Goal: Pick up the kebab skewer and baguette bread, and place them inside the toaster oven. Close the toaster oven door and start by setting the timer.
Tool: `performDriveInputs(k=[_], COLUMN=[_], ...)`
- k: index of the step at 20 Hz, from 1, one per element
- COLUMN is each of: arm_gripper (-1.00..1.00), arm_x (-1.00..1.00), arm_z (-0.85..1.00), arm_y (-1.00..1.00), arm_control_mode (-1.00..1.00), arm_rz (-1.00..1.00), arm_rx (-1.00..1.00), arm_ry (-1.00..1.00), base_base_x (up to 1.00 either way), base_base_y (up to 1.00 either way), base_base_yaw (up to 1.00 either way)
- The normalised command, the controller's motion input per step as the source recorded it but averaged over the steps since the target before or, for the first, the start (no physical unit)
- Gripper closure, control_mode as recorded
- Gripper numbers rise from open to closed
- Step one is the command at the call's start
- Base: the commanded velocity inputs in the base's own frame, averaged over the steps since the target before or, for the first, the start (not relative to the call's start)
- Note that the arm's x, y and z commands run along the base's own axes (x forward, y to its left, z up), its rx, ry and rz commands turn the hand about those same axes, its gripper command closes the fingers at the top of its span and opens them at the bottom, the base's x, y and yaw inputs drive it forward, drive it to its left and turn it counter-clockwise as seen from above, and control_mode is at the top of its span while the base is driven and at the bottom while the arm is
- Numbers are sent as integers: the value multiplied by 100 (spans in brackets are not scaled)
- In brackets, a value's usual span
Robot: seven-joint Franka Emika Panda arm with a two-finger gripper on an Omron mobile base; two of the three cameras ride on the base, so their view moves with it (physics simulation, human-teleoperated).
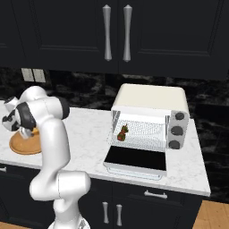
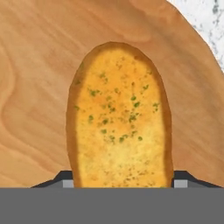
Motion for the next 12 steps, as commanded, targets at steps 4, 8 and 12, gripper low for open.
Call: performDriveInputs(k=[4, 8, 12], arm_gripper=[100, 100, 100], arm_x=[-63, -96, -100], arm_z=[18, 69, 96], arm_y=[-38, -50, -83], arm_control_mode=[-100, -100, -100], arm_rz=[0, -1, -8], arm_rx=[6, 12, 19], arm_ry=[0, 0, 0], base_base_x=[0, 0, 0], base_base_y=[0, 0, 0], base_base_yaw=[0, 0, 0])
